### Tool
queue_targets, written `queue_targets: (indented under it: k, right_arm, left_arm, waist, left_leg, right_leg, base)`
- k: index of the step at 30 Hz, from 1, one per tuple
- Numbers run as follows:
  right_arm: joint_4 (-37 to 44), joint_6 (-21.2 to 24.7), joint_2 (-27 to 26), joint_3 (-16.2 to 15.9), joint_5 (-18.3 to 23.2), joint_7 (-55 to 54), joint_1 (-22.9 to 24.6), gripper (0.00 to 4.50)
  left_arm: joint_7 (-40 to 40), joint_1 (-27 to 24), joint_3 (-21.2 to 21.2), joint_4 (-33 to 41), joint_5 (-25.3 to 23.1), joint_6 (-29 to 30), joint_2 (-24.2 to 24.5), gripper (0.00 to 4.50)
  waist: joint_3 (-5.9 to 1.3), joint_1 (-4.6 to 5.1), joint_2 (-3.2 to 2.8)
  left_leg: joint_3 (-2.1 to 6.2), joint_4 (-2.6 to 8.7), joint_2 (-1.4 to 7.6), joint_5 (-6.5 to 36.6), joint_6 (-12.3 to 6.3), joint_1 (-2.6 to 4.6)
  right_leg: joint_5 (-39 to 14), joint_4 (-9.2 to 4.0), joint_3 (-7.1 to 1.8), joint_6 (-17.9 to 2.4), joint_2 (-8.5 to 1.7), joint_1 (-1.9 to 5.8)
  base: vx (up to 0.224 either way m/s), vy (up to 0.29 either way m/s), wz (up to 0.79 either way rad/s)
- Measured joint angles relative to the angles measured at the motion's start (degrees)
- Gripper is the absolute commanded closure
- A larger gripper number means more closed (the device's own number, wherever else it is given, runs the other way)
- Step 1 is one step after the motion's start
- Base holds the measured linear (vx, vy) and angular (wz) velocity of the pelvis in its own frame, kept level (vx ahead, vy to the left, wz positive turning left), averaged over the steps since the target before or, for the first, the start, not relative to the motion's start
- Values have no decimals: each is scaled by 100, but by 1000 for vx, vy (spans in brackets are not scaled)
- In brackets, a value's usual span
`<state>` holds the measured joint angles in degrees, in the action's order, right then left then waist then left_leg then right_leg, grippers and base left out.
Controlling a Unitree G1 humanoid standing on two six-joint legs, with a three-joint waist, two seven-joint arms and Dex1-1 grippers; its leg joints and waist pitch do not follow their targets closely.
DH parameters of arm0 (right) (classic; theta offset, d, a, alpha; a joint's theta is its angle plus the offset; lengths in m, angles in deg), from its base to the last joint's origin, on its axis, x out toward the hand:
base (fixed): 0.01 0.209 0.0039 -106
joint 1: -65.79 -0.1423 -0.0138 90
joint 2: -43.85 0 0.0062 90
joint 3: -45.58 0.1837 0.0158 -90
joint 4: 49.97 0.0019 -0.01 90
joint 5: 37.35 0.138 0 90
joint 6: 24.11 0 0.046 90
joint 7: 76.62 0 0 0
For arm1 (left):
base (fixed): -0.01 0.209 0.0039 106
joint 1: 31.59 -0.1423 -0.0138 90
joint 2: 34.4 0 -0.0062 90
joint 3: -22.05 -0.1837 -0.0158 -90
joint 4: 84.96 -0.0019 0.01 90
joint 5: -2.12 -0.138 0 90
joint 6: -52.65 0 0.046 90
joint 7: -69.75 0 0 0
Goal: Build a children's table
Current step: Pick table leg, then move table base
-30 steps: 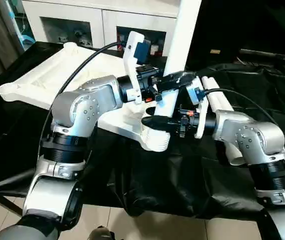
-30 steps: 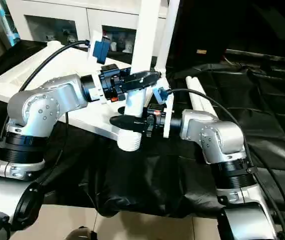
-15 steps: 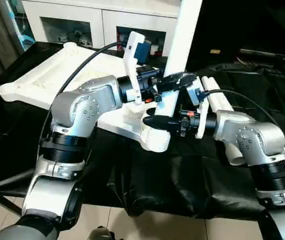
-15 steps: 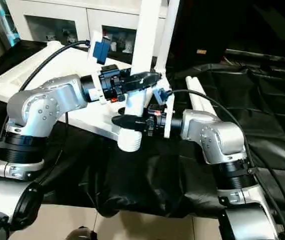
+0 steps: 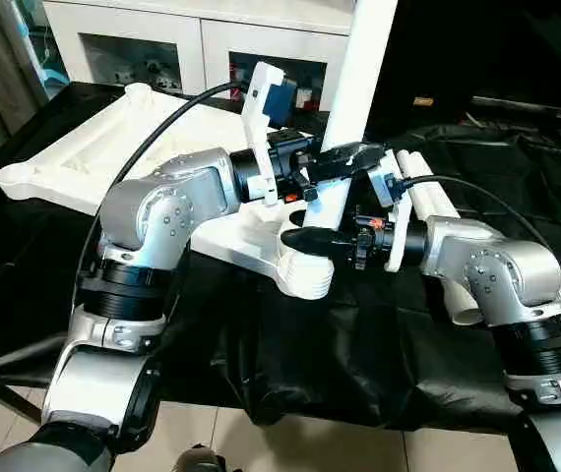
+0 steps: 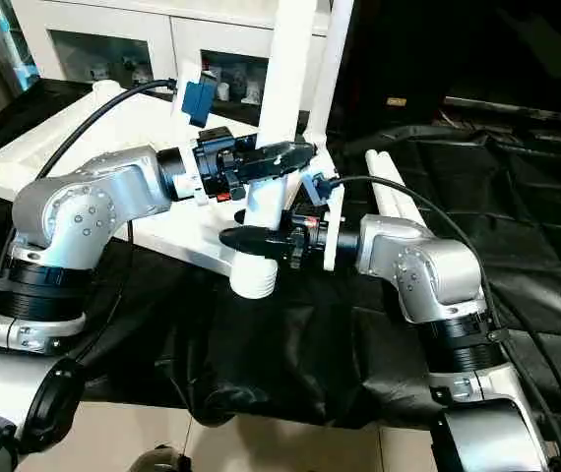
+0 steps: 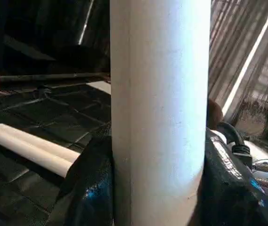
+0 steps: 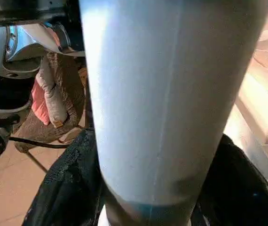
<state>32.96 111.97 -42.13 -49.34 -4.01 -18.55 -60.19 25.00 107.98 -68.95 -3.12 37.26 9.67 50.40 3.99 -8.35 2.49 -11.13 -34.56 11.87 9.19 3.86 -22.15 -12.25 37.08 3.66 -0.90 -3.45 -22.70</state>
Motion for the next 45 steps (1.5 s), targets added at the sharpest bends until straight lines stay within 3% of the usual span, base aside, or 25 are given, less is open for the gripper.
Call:
queue_targets:
  k: [3, 8, 9, 14, 15, 17, 22, 25, 28, 29, 32, 33, 37, 41, 45]
  right_arm:
    - [3, 4, 1, -1, 7, 15, 0, 249]
    - [3, 5, 1, -1, 7, 20, 0, 261]
    - [3, 5, 1, 0, 7, 18, 0, 261]
    - [0, 2, -40, 35, 33, -33, 4, 262]
    - [-10, -10, -97, 113, 60, -65, 4, 262]
    - [-8, -60, -146, 177, 79, -82, 6, 262]
    - [-46, -187, -419, 303, 90, -413, 92, 262]
    - [-43, -304, -455, 510, 102, -597, 193, 262]
    - [-28, -356, -521, 648, 92, -809, 281, 262]
    - [4, -398, -563, 679, 80, -901, 310, 262]
    - [10, -705, -586, 688, -175, -1341, 367, 262]
    - [-18, -953, -565, 672, -465, -1584, 400, 262]
    - [-220, -1578, -458, 687, -1068, -2111, 608, 262]
    - [-248, -1673, -452, 755, -1144, -2327, 851, 262]
    - [-240, -1673, -468, 906, -1126, -2490, 989, 262]
  left_arm:
    - [0, 0, 0, 0, -1, 0, 1, 265]
    - [4, 0, 0, -1, -2, -2, 0, 265]
    - [10, 0, 0, -2, -9, -10, -2, 209]
    - [93, 1, 68, -102, -44, -119, -74, 175]
    - [138, 1, 155, -183, -12, -217, -191, 152]
    - [205, 1, 309, -278, 34, -431, -369, 151]
    - [473, 8, 1489, -766, 758, -1591, -1025, 151]
    - [555, -44, 1993, -1033, 1013, -1797, -988, 151]
    - [422, -163, 2044, -1050, 1006, -1884, -876, 151]
    - [331, -186, 1985, -1083, 935, -1942, -809, 151]
    - [46, -176, 1274, -1497, -1, -2501, -197, 151]
    - [-55, -144, 831, -1845, -604, -2891, 132, 151]
    - [-572, -133, -294, -2790, -2059, -4032, 766, 151]
    - [-1333, -88, -1140, -3360, -2897, -4649, 1201, 151]
    - [-2143, 178, -1726, -3934, -3369, -4741, 1497, 151]
  waist:
    - [0, 0, 0]
    - [0, 0, 0]
    - [0, 0, 0]
    - [0, -1, 0]
    - [0, -8, 0]
    - [0, -13, 0]
    - [-2, 6, -6]
    - [-2, 8, -5]
    - [-2, -6, -5]
    - [-2, -10, -5]
    - [-4, -1, -10]
    - [-4, 4, -10]
    - [-2, 19, -2]
    - [-1, 20, 0]
    - [0, 13, -5]
  left_leg:
    - [0, 0, 0, 0, 0, 0]
    - [0, 0, 0, 0, 0, 0]
    - [0, 0, 0, 0, 0, 0]
    - [0, 0, 0, -1, -1, 0]
    - [0, -1, 0, -1, -2, -1]
    - [0, -3, 0, -1, -2, -2]
    - [0, -4, 0, -2, -3, 0]
    - [4, -3, 1, -4, -6, -1]
    - [4, -3, 0, -4, -6, -2]
    - [4, -3, 0, -4, -6, -3]
    - [4, -2, 0, -9, -5, 3]
    - [4, -1, 0, -12, -3, 7]
    - [1, 2, -2, -21, 12, 5]
    - [-1, 8, -1, -22, 13, -1]
    - [-3, 8, -1, -23, 13, 0]
  right_leg:
    - [0, 0, 0, 0, 0, 0]
    - [0, 0, 0, 0, 0, 0]
    - [0, 0, 0, 0, 0, 0]
    - [1, 0, 0, 0, 0, 0]
    - [2, 0, 0, 0, 0, 1]
    - [2, -1, 0, -1, -1, 1]
    - [8, 0, 1, -5, -1, 0]
    - [10, -1, 4, -7, 1, 1]
    - [11, -5, 4, -6, -1, 2]
    - [11, -5, 4, -6, -1, 2]
    - [17, -6, 1, 4, -1, 3]
    - [21, -6, 1, 11, 0, 6]
    - [30, -14, -5, 26, -1, 5]
    - [29, -10, -5, 24, -1, -6]
    - [30, -7, -5, 18, -2, -10]
  base:
    - [0, 0, 0]
    - [0, 0, 0]
    - [0, 0, 0]
    - [0, 0, 0]
    - [0, 0, 0]
    - [0, 0, 0]
    - [0, 0, 0]
    - [0, 0, 0]
    - [0, 0, 0]
    - [0, 0, 0]
    - [0, 0, 0]
    - [0, 0, 0]
    - [0, 0, 0]
    - [0, 0, 0]
    - [0, 0, 0]
